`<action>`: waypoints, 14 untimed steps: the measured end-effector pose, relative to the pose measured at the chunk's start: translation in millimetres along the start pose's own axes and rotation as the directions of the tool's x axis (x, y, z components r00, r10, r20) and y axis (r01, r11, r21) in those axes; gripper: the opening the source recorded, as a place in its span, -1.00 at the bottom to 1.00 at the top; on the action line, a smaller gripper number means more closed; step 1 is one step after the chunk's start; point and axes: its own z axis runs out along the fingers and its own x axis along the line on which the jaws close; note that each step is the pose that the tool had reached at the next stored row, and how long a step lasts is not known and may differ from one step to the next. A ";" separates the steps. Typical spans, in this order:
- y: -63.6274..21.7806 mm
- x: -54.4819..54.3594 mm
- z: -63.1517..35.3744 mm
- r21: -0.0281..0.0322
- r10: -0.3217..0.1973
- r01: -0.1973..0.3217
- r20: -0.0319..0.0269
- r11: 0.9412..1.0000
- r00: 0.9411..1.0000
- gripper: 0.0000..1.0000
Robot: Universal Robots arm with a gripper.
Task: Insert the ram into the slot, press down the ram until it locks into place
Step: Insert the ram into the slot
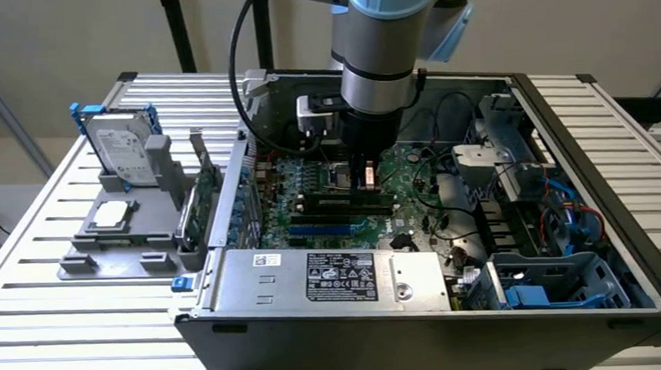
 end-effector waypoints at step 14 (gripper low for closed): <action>0.7 -1.6 1.9 0.001 0.000 0.000 -0.005 1.000 1.000 -0.73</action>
